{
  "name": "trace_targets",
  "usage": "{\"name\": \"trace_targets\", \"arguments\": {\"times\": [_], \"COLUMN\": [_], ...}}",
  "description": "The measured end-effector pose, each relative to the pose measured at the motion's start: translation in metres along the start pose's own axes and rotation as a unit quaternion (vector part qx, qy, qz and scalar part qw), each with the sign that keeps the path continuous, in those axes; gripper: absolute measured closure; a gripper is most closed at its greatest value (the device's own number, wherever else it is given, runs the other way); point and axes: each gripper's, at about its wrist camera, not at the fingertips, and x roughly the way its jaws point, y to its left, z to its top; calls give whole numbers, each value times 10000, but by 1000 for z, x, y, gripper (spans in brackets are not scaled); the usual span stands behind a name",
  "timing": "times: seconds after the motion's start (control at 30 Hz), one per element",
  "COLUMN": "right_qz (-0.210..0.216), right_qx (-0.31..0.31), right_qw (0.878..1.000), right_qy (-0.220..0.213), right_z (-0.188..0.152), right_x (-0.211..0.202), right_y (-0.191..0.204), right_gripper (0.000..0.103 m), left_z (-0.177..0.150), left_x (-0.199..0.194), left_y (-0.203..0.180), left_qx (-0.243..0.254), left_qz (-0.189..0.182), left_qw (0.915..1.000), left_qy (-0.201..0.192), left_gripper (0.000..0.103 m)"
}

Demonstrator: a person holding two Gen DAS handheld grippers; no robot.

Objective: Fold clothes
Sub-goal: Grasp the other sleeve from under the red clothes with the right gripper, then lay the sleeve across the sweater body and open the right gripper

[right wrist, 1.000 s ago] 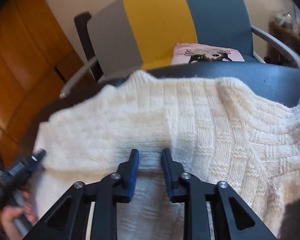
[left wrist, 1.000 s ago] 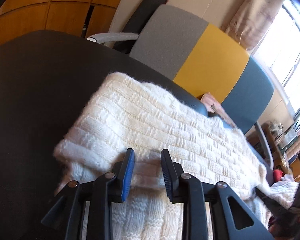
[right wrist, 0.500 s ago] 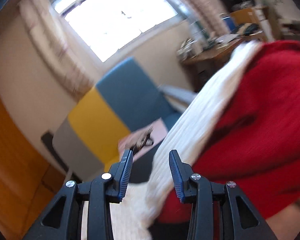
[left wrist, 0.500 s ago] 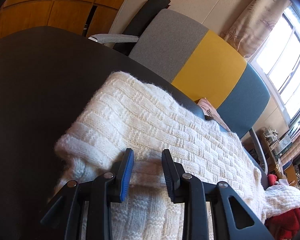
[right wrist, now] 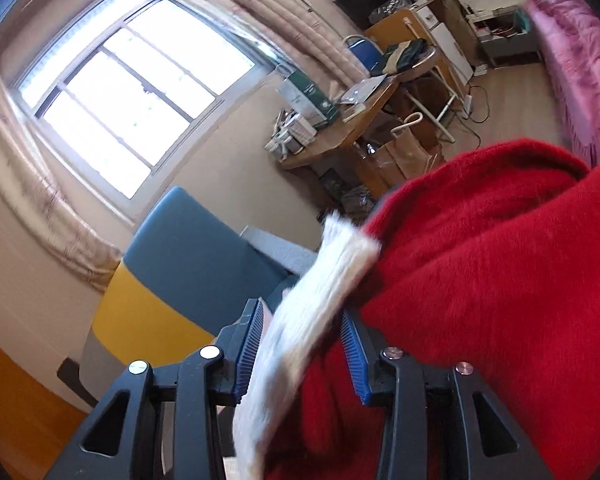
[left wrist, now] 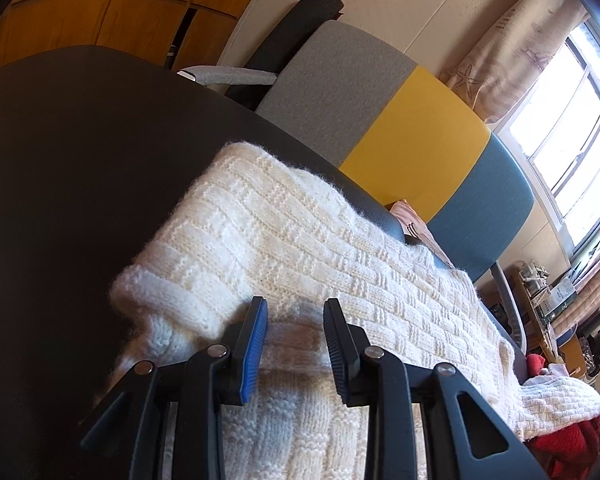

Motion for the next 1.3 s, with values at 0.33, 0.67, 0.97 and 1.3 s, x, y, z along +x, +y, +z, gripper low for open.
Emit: {"name": "trace_targets", "arguments": {"times": [0.33,0.67,0.97,1.3], "right_qz": [585,1828,2453,2426], "right_qx": [-1332,-2501,-3206,-3792], "right_qw": [9894,9418,8817,8126], "right_qy": [11,1302,2442,3702], "right_z": [-35,-200,-359,-465], "right_x": [-11,7,22,57], "right_y": [77,203,248,235], "right_gripper": [96,96,96,83], "left_z": [1,1,1,0], "left_x": [1,1,1,2], "left_y": [2,5,3,1], "left_qx": [-32,-84,-29,24], "left_qz": [-53,-128,-95,-53], "left_qw": [10000,9999,9999,10000], "left_qy": [-7,-15,-37,-45], "left_gripper": [74,74,74,74]}}
